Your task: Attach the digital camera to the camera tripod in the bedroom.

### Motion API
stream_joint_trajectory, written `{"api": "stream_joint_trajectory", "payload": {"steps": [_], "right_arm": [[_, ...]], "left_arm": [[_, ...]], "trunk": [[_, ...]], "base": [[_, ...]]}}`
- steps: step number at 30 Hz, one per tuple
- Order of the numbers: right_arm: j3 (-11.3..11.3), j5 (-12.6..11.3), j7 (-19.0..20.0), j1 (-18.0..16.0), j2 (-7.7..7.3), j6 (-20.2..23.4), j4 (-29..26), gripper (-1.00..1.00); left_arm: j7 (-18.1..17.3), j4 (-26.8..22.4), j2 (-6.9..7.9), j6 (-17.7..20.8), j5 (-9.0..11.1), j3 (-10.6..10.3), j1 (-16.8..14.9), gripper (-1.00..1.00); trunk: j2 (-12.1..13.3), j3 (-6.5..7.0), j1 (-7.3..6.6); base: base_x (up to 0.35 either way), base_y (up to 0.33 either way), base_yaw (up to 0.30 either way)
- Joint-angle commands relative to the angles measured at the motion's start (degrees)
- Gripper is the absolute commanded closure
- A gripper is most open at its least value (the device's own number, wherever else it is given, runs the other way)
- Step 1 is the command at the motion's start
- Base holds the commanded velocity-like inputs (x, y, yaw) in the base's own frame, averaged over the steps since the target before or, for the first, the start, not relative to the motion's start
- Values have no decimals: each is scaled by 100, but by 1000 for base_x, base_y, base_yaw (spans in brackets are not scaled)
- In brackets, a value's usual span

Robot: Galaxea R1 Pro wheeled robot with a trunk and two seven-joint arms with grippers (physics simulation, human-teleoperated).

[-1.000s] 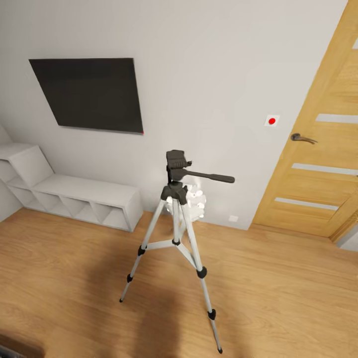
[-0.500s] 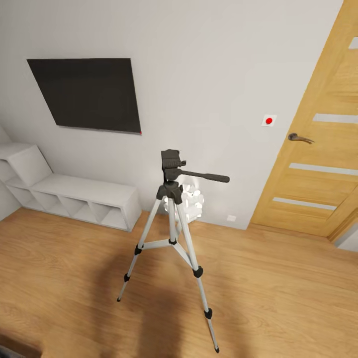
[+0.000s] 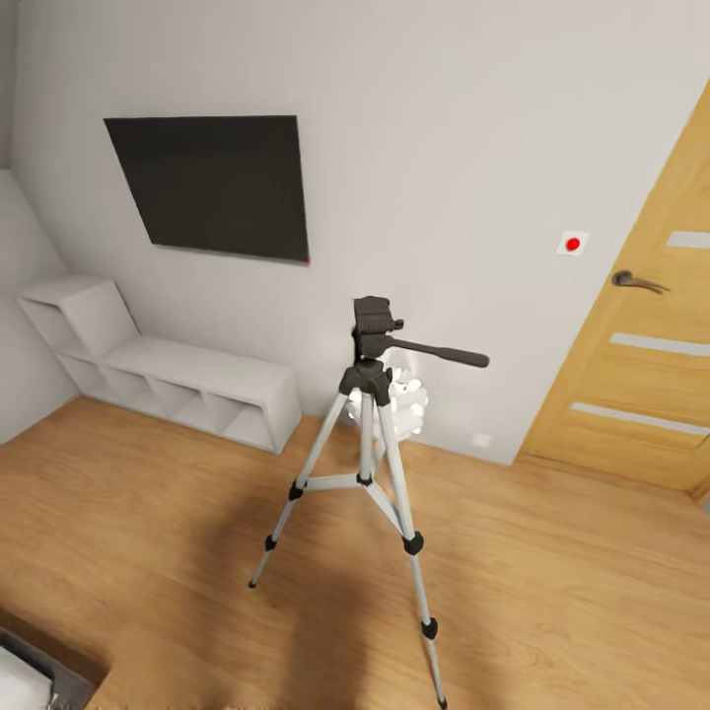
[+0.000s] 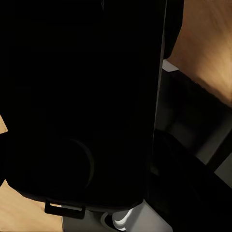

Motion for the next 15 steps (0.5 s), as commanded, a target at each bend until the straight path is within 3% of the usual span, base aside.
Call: {"api": "stream_joint_trajectory", "payload": {"steps": [1, 6, 12, 15], "right_arm": [[-10, 49, 11, -8, -2, -22, 14, -100], [-10, 48, 11, -8, -1, -22, 14, -100], [-17, 48, -1, -8, 2, -30, 14, -100], [-18, 48, -12, -8, 5, -48, 17, -100]], "left_arm": [[-35, 9, 1, -12, 56, -48, -6, 100], [-32, 6, -3, -12, 56, -53, -6, 100], [-30, 5, -7, -12, 52, -56, -6, 100], [-32, 5, -8, -12, 51, -56, -6, 100]], "trunk": [[-10, -10, 3], [-10, -10, 3], [-10, -10, 3], [-10, -10, 3]], "base": [[0, 0, 262], [0, 0, 206], [0, -10, 53], [0, -185, 9]]}}
